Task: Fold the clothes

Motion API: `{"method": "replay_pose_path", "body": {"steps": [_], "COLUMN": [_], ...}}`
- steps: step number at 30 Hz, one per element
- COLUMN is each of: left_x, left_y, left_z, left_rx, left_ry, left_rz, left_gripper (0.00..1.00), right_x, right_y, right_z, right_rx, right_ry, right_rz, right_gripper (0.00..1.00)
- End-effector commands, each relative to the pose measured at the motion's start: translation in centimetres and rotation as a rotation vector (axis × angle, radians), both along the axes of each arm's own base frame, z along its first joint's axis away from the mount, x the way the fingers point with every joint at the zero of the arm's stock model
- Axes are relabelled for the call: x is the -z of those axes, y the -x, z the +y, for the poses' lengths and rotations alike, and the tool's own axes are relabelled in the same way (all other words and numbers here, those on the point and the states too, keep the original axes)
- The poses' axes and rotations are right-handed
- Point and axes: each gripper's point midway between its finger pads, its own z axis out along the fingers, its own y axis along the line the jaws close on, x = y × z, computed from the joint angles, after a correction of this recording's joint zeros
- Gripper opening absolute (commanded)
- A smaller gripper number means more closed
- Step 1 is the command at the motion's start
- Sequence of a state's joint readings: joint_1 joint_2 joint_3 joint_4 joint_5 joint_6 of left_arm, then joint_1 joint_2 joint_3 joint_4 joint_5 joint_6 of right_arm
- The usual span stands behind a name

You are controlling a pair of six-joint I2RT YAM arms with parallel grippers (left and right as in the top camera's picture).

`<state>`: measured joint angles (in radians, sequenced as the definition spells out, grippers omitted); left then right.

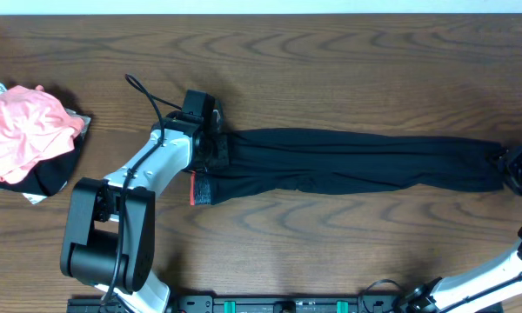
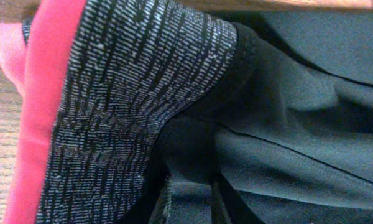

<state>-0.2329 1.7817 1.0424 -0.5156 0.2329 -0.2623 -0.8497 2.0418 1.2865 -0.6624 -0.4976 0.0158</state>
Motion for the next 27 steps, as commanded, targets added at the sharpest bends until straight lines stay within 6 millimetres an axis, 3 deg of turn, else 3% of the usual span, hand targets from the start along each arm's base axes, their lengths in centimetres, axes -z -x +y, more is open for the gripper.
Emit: {"method": "replay_pose_path", "body": {"steps": [1,4,7,9,15,20,23,25,27], "left_x": [0.0,0.0,0.1,0.1,0.1,0.1,0.0,-0.1,-0.4], "left_y": [-0.1,-0.1,0.0,0.0,0.0,0.0,0.0,0.0,-0.2], "left_z": [0.1,0.1,0.1,0.1,0.1,0.1,0.1,0.1,0.1], "left_rx": [0.004,0.004,0.004,0.004,0.004,0.004,0.004,0.004,0.004], "left_ry": [-0.010,-0.010,-0.011,-0.011,-0.011,-0.010,-0.010,-0.009,-0.007], "left_rz": [-0.001,-0.001,0.002,0.002,0.002,0.002,0.001,-0.002,-0.011], "left_gripper": [0.24,0.24,0.24,0.24,0.24,0.25,0.44,0.67,0.71], "right_x": [5.9,5.9,5.9,5.8,4.4,-0.6,-4.6,-6.6,-8.1], "right_y": [3.3,3.4,3.4,3.3,1.9,-0.1,-1.4,-1.7,-2.0], "right_z": [4.0,4.1,4.1,4.2,3.9,1.7,0.0,-0.8,-1.2], "right_rx": [-0.006,-0.006,-0.006,-0.006,-0.009,-0.017,-0.012,-0.007,-0.006], "right_ry": [-0.149,-0.152,-0.152,-0.156,-0.172,-0.076,0.011,0.055,0.075], "right_rz": [0.171,0.175,0.174,0.169,0.110,0.023,-0.037,-0.051,-0.065], "right_gripper": [0.45,0.36,0.15,0.07,0.01,0.01,0.01,0.01,0.01]}}
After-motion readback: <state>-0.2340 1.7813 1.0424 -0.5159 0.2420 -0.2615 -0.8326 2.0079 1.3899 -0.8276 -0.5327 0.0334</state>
